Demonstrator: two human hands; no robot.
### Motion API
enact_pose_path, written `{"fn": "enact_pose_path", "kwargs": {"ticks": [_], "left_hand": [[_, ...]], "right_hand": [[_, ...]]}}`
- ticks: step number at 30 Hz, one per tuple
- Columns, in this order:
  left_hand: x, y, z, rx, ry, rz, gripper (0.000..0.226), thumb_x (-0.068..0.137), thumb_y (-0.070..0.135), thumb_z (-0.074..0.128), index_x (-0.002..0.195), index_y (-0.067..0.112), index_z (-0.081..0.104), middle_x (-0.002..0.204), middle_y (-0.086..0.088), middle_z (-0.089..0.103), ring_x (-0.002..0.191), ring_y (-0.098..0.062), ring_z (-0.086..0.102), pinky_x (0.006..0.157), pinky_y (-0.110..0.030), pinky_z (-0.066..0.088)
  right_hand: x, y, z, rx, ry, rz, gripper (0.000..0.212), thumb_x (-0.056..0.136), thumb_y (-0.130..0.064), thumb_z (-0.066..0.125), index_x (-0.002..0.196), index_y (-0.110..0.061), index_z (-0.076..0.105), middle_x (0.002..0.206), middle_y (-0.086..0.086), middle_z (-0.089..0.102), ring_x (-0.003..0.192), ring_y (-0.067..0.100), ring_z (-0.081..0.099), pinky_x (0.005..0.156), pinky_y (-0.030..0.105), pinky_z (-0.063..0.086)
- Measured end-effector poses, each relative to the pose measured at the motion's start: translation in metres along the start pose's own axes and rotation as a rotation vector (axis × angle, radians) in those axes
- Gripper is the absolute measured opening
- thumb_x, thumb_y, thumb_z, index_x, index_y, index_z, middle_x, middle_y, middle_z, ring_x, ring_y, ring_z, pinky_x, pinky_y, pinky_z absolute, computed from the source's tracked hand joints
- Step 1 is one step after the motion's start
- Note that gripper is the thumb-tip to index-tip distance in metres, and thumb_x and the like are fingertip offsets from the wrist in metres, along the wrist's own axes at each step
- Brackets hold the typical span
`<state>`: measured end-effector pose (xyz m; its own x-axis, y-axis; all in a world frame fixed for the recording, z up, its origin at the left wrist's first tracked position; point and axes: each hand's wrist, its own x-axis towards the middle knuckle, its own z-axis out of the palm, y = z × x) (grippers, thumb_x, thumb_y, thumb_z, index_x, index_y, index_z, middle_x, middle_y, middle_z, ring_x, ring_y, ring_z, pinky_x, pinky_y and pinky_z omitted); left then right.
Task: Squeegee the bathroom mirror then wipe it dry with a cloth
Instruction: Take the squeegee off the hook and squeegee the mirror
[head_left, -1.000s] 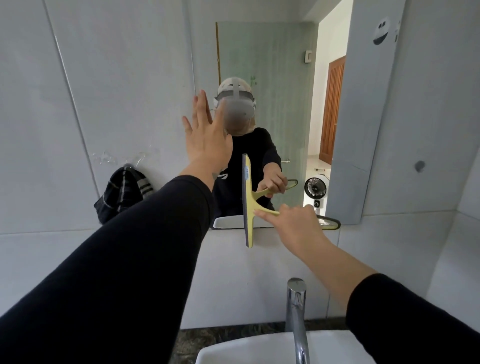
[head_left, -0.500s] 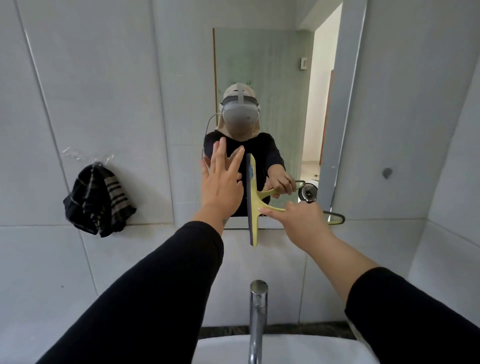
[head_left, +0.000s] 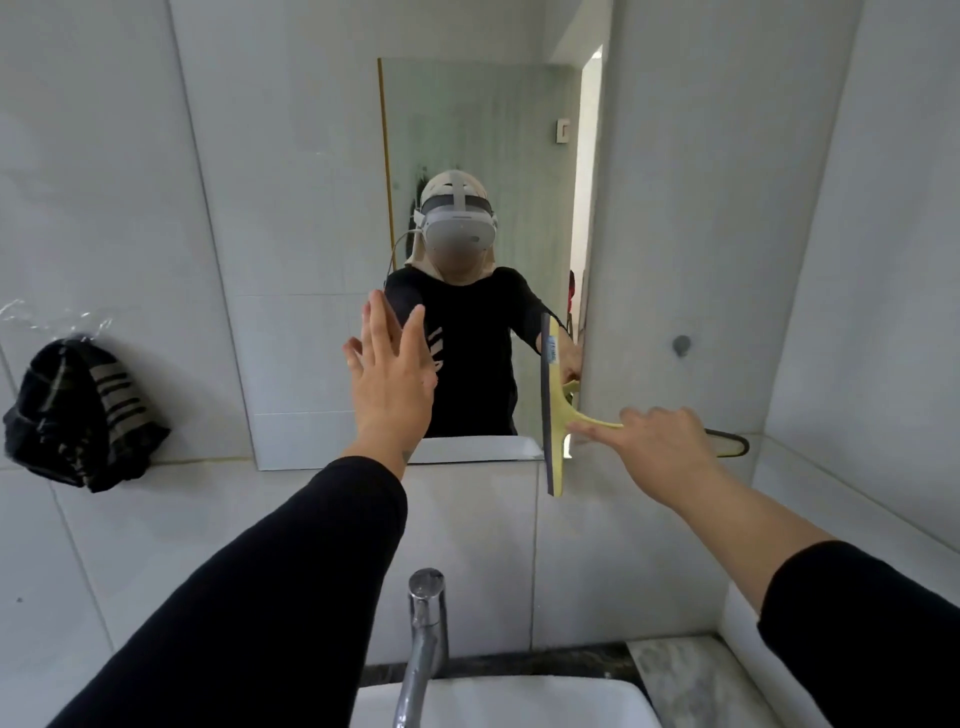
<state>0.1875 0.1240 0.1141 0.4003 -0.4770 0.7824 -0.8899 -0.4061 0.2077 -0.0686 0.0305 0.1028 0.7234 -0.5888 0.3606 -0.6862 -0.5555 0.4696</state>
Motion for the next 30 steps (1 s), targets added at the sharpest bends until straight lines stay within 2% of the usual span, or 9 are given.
{"fn": "enact_pose_path", "kwargs": {"ticks": [4, 9, 13, 15, 19, 21, 25, 28, 30], "left_hand": [[-0.010, 0.030, 0.004, 0.051, 0.034, 0.130, 0.082, 0.087, 0.024, 0.059, 0.150, 0.025, 0.007, 0.158, -0.010, -0.012, 0.145, -0.028, -0.009, 0.112, -0.058, -0.001], [-0.016, 0.087, 0.010, -0.107, 0.014, 0.480, 0.075, 0.078, 0.031, 0.072, 0.142, 0.031, 0.032, 0.157, -0.010, 0.016, 0.146, -0.028, 0.005, 0.112, -0.062, 0.011], [-0.016, 0.099, 0.008, -0.088, -0.002, 0.653, 0.055, 0.079, 0.038, 0.071, 0.130, 0.031, 0.053, 0.137, -0.004, 0.052, 0.140, -0.028, 0.029, 0.113, -0.061, 0.008], [-0.020, 0.096, 0.006, -0.098, -0.048, 0.657, 0.047, 0.081, 0.038, 0.069, 0.126, 0.032, 0.058, 0.120, 0.001, 0.063, 0.133, -0.025, 0.042, 0.114, -0.058, 0.009], [-0.031, 0.088, -0.004, -0.310, -0.192, 0.559, 0.025, 0.087, 0.027, 0.065, 0.111, 0.031, 0.070, 0.092, 0.005, 0.063, 0.096, -0.020, 0.057, 0.087, -0.035, 0.044], [-0.036, 0.085, -0.010, -0.433, -0.259, 0.485, 0.020, 0.087, 0.022, 0.065, 0.104, 0.027, 0.074, 0.090, 0.007, 0.060, 0.088, -0.013, 0.054, 0.076, -0.025, 0.045], [-0.041, 0.086, -0.015, -0.504, -0.230, 0.417, 0.017, 0.085, 0.018, 0.067, 0.098, 0.022, 0.076, 0.087, 0.008, 0.057, 0.082, -0.007, 0.050, 0.073, -0.012, 0.040], [-0.048, 0.089, -0.007, -0.499, -0.222, 0.382, 0.016, 0.084, 0.017, 0.067, 0.096, 0.021, 0.077, 0.086, 0.007, 0.059, 0.083, -0.009, 0.050, 0.073, -0.021, 0.046], [-0.055, 0.090, 0.004, -0.492, -0.201, 0.343, 0.016, 0.083, 0.018, 0.068, 0.096, 0.022, 0.077, 0.085, 0.007, 0.059, 0.082, -0.009, 0.050, 0.071, -0.021, 0.044]], "right_hand": [[-0.011, 0.027, 0.004, -0.027, 0.020, 0.006, 0.073, 0.097, -0.007, 0.037, 0.146, -0.052, 0.008, 0.119, 0.004, 0.052, 0.100, 0.025, 0.054, 0.072, 0.035, 0.035], [-0.023, 0.051, -0.009, -0.021, 0.129, -0.093, 0.078, 0.094, 0.000, 0.031, 0.150, -0.044, 0.000, 0.115, -0.001, 0.057, 0.109, 0.026, 0.051, 0.086, 0.037, 0.030], [-0.030, 0.063, -0.013, -0.063, 0.365, -0.173, 0.049, 0.080, 0.003, 0.061, 0.117, -0.030, 0.063, 0.096, -0.005, 0.068, 0.098, 0.024, 0.059, 0.105, 0.047, 0.032], [-0.028, 0.069, -0.012, -0.071, 0.463, -0.175, 0.040, 0.069, 0.002, 0.074, 0.093, -0.030, 0.072, 0.078, -0.006, 0.066, 0.086, 0.024, 0.062, 0.108, 0.058, 0.025], [-0.028, 0.066, -0.020, -0.015, 0.419, -0.176, 0.031, 0.072, -0.007, 0.079, 0.085, -0.034, 0.073, 0.087, -0.005, 0.065, 0.102, 0.021, 0.059, 0.108, 0.067, 0.005], [-0.027, 0.062, -0.028, 0.088, 0.402, -0.081, 0.028, 0.075, -0.014, 0.079, 0.089, -0.037, 0.074, 0.121, 0.006, 0.060, 0.128, 0.027, 0.044, 0.107, 0.073, 0.005], [-0.022, 0.055, -0.041, 0.575, 0.361, 0.220, 0.061, 0.082, -0.012, 0.057, 0.136, -0.039, 0.048, 0.160, 0.011, -0.002, 0.145, 0.036, -0.014, 0.111, 0.061, -0.007], [-0.008, 0.056, -0.049, 0.996, 0.449, 0.418, 0.073, 0.091, -0.015, 0.056, 0.152, -0.028, 0.018, 0.160, 0.013, 0.002, 0.146, 0.032, 0.010, 0.117, 0.042, 0.017], [0.004, 0.059, -0.046, 1.164, 0.534, 0.646, 0.073, 0.091, -0.015, 0.061, 0.151, -0.019, 0.020, 0.153, 0.014, 0.026, 0.135, 0.027, 0.037, 0.107, 0.030, 0.033]]}}
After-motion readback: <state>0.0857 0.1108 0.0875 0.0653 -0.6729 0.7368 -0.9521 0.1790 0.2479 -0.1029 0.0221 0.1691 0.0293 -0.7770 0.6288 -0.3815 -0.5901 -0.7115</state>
